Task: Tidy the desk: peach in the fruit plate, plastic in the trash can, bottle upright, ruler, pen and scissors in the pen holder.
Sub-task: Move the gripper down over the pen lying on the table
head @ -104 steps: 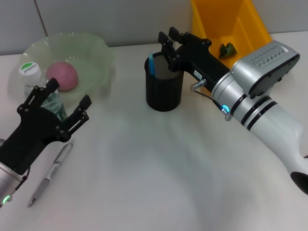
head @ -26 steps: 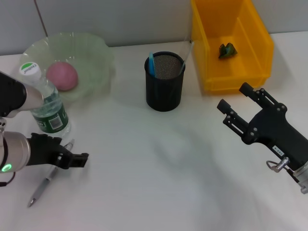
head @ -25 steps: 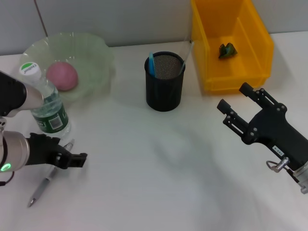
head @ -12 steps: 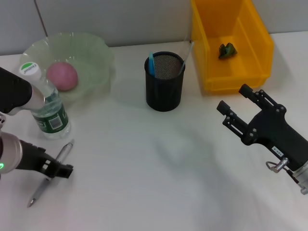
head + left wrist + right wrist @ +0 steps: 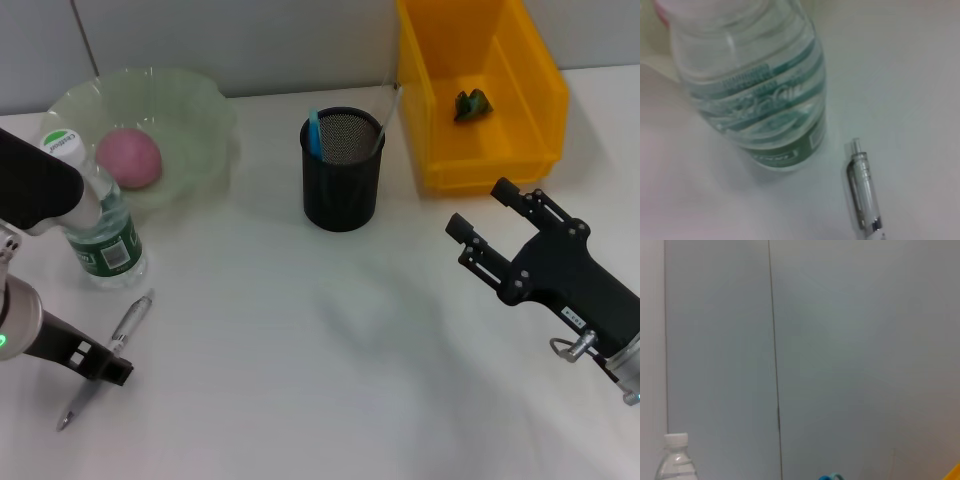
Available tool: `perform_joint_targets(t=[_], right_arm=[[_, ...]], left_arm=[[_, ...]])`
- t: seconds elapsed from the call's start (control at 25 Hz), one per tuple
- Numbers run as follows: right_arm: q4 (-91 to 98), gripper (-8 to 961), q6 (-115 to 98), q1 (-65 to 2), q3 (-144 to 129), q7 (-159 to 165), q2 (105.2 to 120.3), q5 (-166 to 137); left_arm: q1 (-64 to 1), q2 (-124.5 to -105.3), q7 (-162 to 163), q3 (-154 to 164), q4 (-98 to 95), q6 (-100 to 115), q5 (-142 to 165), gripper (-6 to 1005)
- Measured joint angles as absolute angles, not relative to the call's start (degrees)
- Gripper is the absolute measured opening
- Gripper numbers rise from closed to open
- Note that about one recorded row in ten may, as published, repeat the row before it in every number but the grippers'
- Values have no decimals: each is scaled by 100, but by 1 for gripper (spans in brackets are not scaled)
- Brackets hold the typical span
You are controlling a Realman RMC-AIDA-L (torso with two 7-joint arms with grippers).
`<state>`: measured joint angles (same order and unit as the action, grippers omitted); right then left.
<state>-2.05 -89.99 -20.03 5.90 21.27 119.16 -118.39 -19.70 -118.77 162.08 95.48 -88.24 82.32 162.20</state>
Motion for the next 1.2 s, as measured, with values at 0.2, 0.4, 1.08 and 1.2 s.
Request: perform_joint_targets(t=[0.2,0.4,1.08,1.2], right_arm=[[-201,663,-9000,-2012,541,2127,11918,-11839],[-202,661,-9000,-2022,538,2127,11918,-11839],[-211,654,-9000,-2005,536,2127,11918,-11848],[-211,653,-9000,-2004,536,2127,11918,-11861]], left_arm=[[-2087,-11883,16323,9617,-8742,8341,16202,827],[-2226,-11883,16345,9622,-8580,8430,16201,826],[-2416,-11883,16392,9679,-8389,8499,16188,814],[-2429,-11883,16392,9681,-8381,8499,16188,782]])
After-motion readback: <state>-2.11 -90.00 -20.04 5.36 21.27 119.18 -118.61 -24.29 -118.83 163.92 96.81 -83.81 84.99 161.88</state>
